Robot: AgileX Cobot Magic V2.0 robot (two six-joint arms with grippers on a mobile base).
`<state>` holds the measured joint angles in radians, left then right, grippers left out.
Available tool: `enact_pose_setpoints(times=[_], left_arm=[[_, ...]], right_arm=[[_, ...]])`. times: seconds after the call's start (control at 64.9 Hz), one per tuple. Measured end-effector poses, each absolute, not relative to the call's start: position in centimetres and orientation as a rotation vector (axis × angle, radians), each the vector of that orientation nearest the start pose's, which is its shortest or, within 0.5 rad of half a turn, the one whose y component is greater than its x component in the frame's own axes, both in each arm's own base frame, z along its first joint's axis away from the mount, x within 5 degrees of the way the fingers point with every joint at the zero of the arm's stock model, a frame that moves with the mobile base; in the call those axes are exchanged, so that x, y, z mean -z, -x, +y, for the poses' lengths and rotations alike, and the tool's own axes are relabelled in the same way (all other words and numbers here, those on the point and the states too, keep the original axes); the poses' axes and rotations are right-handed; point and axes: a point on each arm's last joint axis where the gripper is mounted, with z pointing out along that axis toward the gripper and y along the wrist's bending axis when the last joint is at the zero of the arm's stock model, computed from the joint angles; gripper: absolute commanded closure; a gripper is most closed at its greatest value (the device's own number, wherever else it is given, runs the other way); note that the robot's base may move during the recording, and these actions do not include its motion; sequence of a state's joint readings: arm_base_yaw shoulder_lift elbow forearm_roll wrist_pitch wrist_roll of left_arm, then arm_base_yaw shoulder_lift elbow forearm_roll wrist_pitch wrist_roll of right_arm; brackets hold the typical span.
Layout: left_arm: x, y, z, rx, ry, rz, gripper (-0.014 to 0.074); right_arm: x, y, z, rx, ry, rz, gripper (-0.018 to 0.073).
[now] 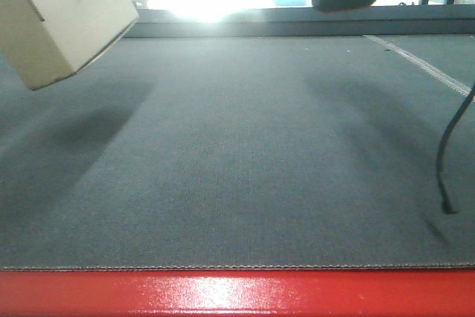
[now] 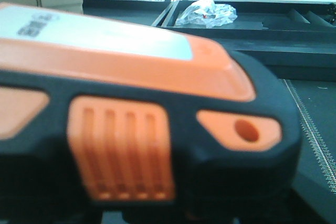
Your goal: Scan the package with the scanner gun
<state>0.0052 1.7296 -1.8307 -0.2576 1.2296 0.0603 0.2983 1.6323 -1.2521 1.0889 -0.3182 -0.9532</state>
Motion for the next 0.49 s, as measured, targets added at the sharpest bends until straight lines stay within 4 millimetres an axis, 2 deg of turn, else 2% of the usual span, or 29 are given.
enact_pose_setpoints(times=[0.108,0.185,0.324,0.493], left_arm=[[-38.8,-37.1,-1.5,0.247,-0.051,2.593,0.0708],[-38.8,-37.1,-1.2,0.197,-0.055,2.599,0.0708],[-38.7,-37.1,-0.9,0.145,-0.059,2.604,0.0708],[-38.7,-37.1,-0.8,0.136,-0.060,2.605,0.0708]], right_arm=[[-34.6,-37.5,8.3,-0.098,-0.098,1.703,0.0713],[-34.4,-37.2,7.3,-0.102,-0.136,1.717,0.0713],[-32.6,-36.8,5.4,-0.077,-0.182,1.777,0.0713],[-30.2,-36.1,4.9,-0.062,-0.193,1.852,0.0713]])
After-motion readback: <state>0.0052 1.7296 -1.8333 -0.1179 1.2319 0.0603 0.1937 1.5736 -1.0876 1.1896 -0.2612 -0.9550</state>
